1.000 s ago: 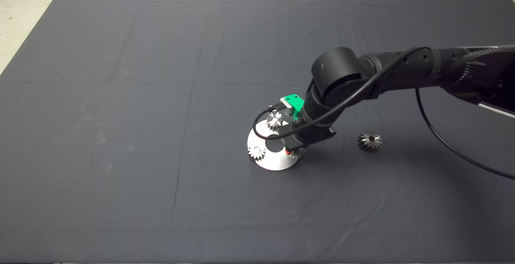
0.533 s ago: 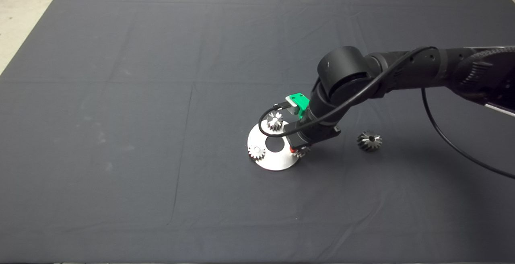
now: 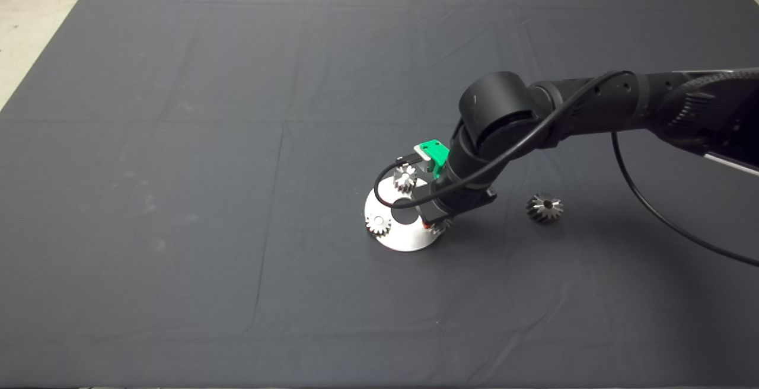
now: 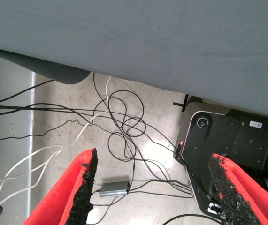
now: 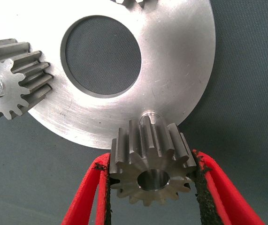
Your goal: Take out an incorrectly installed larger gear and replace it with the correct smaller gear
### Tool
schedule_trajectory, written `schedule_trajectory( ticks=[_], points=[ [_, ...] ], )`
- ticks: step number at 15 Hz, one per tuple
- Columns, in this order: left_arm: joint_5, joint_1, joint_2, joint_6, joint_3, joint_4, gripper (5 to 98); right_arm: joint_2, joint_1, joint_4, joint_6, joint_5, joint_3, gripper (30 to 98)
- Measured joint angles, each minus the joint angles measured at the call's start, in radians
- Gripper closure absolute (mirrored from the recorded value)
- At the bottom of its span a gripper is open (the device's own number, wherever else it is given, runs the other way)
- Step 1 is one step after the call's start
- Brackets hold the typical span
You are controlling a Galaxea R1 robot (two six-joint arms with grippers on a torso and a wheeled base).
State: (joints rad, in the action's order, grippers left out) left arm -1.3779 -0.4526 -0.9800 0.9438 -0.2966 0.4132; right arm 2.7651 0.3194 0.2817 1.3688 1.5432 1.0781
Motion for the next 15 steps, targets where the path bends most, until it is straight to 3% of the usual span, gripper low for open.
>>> schedule_trajectory(
  ticks=[15],
  points=[
    [0.002, 0.0, 0.0, 0.0, 0.0, 0.0, 43.9, 0.003, -0.022, 0.018, 0.0, 0.004, 0.003, 92.9]
  ],
)
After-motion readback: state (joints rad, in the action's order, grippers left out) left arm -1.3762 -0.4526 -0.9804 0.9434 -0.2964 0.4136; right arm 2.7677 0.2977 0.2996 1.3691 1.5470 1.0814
